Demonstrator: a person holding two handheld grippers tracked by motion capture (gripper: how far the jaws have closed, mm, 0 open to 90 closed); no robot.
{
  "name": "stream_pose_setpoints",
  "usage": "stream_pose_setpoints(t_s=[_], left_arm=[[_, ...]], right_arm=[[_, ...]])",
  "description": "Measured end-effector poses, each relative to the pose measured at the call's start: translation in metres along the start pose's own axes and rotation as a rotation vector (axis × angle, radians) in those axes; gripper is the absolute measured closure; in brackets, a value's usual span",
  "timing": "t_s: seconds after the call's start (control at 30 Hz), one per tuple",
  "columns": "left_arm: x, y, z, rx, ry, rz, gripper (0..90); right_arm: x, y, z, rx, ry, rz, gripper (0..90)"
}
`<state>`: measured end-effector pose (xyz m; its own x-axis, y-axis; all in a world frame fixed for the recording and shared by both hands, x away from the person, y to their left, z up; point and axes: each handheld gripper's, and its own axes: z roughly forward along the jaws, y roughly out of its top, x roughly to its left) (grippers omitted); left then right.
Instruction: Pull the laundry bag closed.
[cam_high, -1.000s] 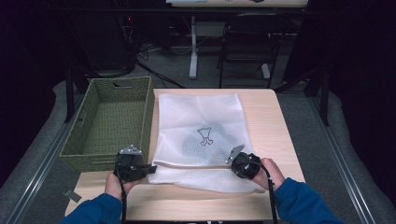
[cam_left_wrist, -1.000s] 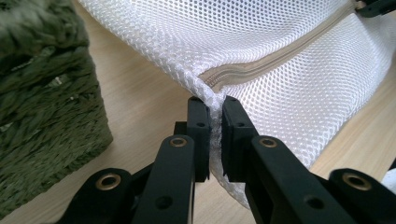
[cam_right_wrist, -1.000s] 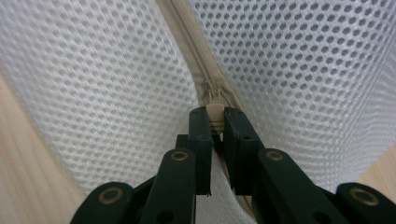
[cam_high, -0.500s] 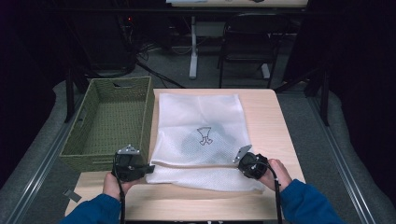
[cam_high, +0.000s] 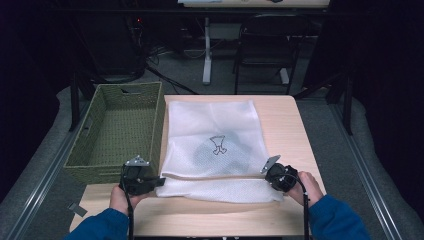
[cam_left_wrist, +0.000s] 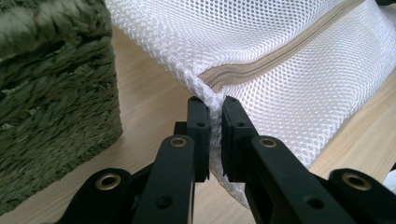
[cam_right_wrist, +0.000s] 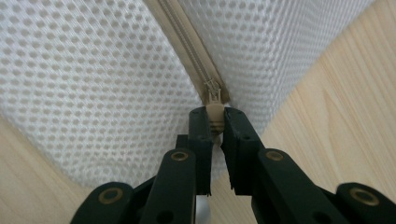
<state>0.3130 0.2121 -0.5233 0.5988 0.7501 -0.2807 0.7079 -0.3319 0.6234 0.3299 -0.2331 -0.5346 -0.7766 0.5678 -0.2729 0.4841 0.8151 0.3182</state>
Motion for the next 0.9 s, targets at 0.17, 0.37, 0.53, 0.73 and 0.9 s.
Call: stream_pose_setpoints(t_s=[0.17, 0.37, 0.53, 0.73, 0.9], left_arm=[[0.0013, -0.0001, 0.0012, 0.001, -0.001, -0.003, 84.2], [0.0024, 0.0009, 0.0019, 0.005, 0.003, 0.0, 84.2], [0.0012, 0.0017, 0.0033, 0.009, 0.009, 0.012, 83.9], [-0.0013, 0.0037, 0.0041, 0.016, 0.032, 0.035, 83.4], [-0.0022, 0.005, 0.006, 0.027, 0.059, 0.062, 83.0]], right_arm=[[-0.0023, -0.0026, 0.0013, 0.009, 0.0, 0.008, 82.5], [-0.0011, -0.0029, 0.0038, 0.031, -0.007, 0.006, 82.5], [-0.0014, -0.0034, 0.0045, 0.033, 0.0, 0.025, 82.3], [-0.0006, -0.0032, 0.0055, 0.035, 0.012, 0.027, 82.1], [-0.0011, -0.0038, 0.007, 0.036, 0.035, 0.043, 82.0]])
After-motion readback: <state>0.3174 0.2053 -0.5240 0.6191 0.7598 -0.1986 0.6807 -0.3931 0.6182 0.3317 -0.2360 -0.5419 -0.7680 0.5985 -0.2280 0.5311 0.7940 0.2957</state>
